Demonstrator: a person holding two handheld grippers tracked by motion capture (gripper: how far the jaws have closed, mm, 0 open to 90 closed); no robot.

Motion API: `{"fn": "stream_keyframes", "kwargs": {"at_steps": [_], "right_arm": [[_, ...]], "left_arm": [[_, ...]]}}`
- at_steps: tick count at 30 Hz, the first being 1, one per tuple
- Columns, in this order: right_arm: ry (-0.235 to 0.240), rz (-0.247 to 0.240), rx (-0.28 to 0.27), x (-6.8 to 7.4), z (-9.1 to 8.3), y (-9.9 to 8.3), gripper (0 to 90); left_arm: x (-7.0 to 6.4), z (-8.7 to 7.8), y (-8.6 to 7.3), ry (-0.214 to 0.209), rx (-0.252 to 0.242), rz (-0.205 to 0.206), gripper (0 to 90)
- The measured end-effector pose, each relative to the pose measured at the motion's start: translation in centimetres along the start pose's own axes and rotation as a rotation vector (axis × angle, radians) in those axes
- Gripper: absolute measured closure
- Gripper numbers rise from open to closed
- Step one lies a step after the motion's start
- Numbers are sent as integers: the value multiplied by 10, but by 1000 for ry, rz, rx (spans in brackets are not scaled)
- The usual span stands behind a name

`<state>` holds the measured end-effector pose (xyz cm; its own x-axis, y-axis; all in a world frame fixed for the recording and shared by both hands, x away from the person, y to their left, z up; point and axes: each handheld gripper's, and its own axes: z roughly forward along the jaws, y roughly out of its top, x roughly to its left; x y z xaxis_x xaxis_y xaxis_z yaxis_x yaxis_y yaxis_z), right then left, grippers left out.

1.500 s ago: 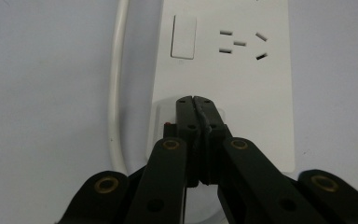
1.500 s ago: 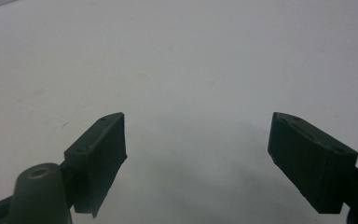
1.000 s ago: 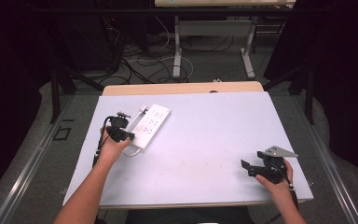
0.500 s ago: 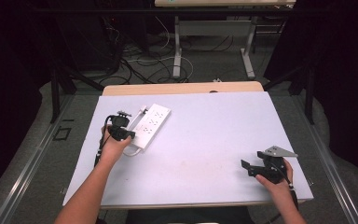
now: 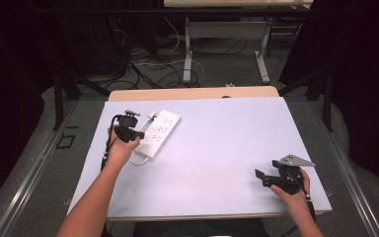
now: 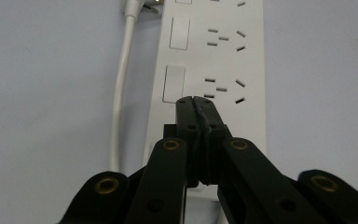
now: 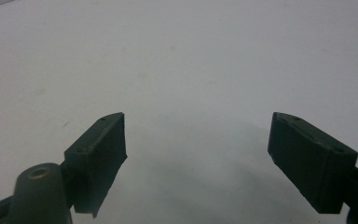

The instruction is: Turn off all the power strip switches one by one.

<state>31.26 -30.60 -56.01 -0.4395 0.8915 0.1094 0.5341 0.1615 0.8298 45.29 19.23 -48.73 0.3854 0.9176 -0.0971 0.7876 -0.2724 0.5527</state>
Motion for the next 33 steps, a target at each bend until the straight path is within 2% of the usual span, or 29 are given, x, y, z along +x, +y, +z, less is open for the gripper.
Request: {"fn": "stream_keyframes", "kwargs": {"at_steps": [17, 23, 25, 26, 33], "right_arm": [[0, -8, 0, 0, 1, 0, 188], [0, -15, 3, 0, 2, 0, 188], [0, -15, 4, 0, 2, -1, 188], [-5, -13, 3, 0, 2, -1, 188], [5, -9, 9, 1, 2, -1, 188]], "left_arm": [[-1, -4, 31, -4, 9, 1, 900], [-1, 2, 38, 3, 2, -26, 900], [-1, 5, 39, 11, 9, -19, 900], [-1, 7, 39, 10, 7, -32, 900], [1, 17, 42, 25, 24, -47, 900]]}}
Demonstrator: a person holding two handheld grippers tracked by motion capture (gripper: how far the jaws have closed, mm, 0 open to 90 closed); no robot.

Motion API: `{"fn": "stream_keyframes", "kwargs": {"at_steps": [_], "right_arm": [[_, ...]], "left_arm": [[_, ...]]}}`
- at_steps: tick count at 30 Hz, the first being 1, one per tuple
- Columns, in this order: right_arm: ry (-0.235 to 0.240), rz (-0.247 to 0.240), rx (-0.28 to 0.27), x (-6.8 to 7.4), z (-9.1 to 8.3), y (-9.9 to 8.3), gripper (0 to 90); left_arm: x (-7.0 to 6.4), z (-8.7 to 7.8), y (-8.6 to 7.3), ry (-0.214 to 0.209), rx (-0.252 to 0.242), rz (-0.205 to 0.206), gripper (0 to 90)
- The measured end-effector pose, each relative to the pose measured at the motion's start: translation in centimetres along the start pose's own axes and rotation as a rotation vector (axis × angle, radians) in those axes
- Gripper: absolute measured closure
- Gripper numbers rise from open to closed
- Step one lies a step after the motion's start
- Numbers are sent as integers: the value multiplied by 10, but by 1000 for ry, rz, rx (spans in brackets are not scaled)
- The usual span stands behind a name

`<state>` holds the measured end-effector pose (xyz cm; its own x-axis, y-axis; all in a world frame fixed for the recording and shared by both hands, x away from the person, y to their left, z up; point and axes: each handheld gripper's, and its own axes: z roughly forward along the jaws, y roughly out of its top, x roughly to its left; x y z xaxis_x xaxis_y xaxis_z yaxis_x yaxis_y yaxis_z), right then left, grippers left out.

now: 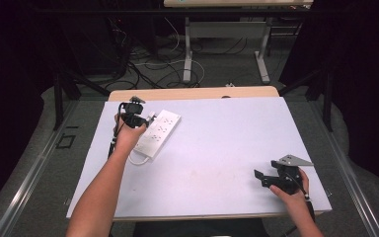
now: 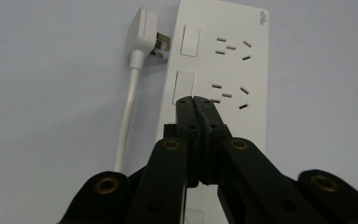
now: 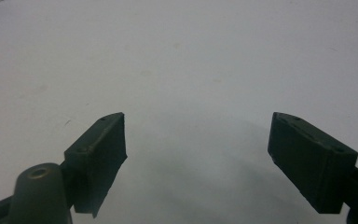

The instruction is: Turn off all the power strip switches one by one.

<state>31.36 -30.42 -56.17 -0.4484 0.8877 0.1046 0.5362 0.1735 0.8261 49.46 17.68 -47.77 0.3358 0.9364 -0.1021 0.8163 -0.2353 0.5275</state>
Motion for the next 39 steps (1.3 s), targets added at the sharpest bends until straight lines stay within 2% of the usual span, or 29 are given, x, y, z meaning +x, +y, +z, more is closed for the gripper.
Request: {"fn": "stream_keyframes", "kwargs": {"at_steps": [5, 13, 14, 17, 18, 23, 34, 39], "right_arm": [[2, 4, -2, 0, 0, 0, 188], [3, 5, -1, -1, 0, 0, 188], [4, 7, -1, -1, 0, 0, 188], [4, 4, -1, -1, 0, 0, 188], [4, 4, -1, -1, 0, 0, 188], [4, 0, 2, -1, 0, 0, 188], [6, 2, 0, -1, 0, 0, 188], [7, 5, 0, -1, 0, 0, 188]], "left_arm": [[-1, 8, 2, -4, 9, -23, 900], [-3, 17, 3, 6, 30, -27, 900], [-4, 18, 2, 7, 32, -40, 900], [-4, 20, 2, 7, 36, -46, 900], [-4, 21, 2, 12, 37, -37, 900], [-5, 24, 1, 9, 46, -51, 900], [-2, 30, -1, 16, 61, -45, 900], [0, 33, -2, 22, 64, -59, 900]]}}
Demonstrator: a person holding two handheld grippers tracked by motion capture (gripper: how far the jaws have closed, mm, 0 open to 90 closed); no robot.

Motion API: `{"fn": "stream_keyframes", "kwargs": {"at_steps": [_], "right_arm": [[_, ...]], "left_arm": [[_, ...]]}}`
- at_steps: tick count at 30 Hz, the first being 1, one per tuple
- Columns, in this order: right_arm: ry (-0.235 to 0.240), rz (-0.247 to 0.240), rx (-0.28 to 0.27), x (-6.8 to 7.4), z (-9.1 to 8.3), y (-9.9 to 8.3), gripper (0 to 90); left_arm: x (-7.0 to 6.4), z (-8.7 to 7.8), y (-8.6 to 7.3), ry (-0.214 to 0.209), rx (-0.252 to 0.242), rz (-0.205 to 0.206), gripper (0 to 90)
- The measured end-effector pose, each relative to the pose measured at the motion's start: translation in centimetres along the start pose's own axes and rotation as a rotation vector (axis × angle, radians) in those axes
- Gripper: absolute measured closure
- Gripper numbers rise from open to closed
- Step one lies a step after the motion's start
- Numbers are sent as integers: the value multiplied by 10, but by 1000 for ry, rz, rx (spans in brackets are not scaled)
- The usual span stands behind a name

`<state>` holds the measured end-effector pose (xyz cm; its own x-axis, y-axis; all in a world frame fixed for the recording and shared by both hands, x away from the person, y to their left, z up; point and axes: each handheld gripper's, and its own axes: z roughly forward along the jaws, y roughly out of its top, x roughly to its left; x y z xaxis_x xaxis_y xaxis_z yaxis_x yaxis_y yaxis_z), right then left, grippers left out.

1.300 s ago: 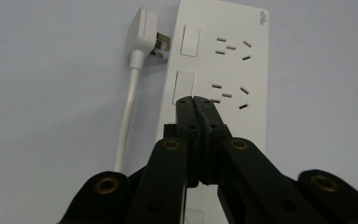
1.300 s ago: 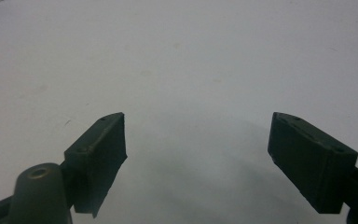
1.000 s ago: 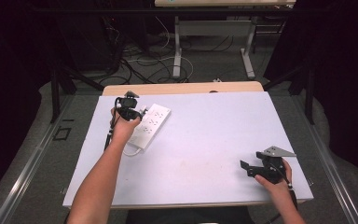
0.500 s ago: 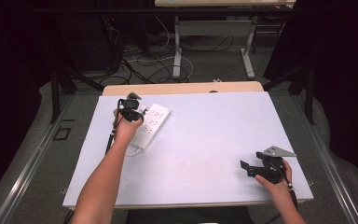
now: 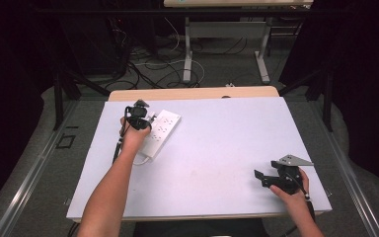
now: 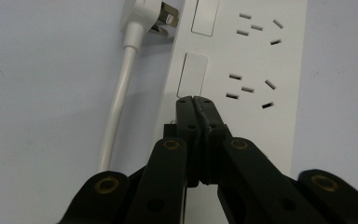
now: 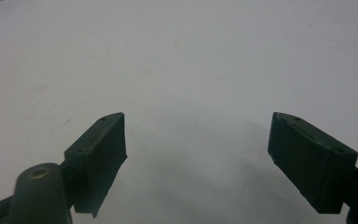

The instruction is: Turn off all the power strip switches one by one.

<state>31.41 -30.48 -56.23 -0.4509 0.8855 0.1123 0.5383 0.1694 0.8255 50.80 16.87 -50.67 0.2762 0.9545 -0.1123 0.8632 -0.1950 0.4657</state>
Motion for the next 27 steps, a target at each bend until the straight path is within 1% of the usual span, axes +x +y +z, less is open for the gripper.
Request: {"fn": "stream_keyframes", "kwargs": {"at_steps": [4, 8, 11, 13, 16, 17, 18, 21, 27], "right_arm": [[0, -3, 1, 0, 0, 0, 188], [0, -4, 1, 0, 0, 0, 188], [-1, -5, 0, 0, 0, 0, 188], [-1, -4, 0, 0, -1, 0, 188], [0, -5, 1, 0, -1, 0, 188], [0, -4, 0, 0, 0, 0, 188], [-1, -6, 1, 0, 0, 0, 188], [0, -5, 1, 1, 0, 0, 188], [0, -6, 1, 0, 0, 0, 188]], "left_arm": [[0, 4, 0, 2, 7, -3, 900], [1, 4, -1, 1, 3, 1, 900], [3, 4, -2, -20, -3, -14, 900], [4, 4, -2, -23, -7, -17, 900], [5, 4, -3, -25, -8, -16, 900], [5, 5, -3, -23, 1, -11, 900], [5, 6, -3, -26, -9, -16, 900], [5, 7, -3, -28, -16, -23, 900], [4, 6, -2, -24, -10, -21, 900]]}}
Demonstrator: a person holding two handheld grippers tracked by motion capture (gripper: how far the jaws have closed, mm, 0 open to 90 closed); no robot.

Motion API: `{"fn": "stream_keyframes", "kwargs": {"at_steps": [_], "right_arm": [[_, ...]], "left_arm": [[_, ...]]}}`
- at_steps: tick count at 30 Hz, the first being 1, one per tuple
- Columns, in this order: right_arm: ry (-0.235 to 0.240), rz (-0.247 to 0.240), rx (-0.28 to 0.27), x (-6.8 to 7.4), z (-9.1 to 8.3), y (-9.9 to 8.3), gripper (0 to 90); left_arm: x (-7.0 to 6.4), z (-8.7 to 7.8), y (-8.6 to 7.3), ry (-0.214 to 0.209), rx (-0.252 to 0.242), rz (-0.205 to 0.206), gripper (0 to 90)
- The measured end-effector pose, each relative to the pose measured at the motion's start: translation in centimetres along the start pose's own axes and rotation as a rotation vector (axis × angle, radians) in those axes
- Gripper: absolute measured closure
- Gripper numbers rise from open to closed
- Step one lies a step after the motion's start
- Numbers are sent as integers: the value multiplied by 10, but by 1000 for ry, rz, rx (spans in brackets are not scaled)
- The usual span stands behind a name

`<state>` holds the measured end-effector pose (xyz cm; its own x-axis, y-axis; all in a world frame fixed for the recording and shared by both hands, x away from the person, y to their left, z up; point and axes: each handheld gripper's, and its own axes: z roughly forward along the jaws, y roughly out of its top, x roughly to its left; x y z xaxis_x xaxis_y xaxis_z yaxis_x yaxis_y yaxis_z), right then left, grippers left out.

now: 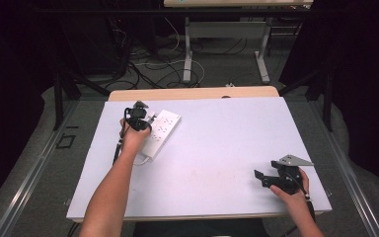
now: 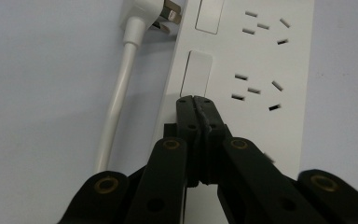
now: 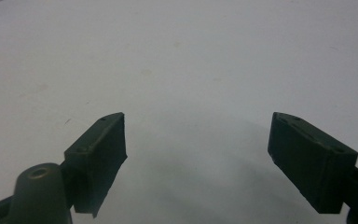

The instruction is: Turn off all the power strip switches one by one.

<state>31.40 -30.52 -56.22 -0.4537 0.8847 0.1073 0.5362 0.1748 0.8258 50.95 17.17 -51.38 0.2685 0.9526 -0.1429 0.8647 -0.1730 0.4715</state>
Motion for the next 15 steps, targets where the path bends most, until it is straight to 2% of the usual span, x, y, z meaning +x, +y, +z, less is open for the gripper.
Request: {"fn": "stream_keyframes", "kwargs": {"at_steps": [8, 10, 15], "right_arm": [[-2, 0, 0, 0, 0, 0, 188], [-1, -1, 0, 0, 0, 0, 188], [-1, 7, 1, -1, 0, 0, 188]], "left_arm": [[0, 0, 2, 4, 14, 10, 900], [-1, 0, 3, 19, 10, 11, 900], [1, 0, 6, 26, 19, 13, 900]]}}
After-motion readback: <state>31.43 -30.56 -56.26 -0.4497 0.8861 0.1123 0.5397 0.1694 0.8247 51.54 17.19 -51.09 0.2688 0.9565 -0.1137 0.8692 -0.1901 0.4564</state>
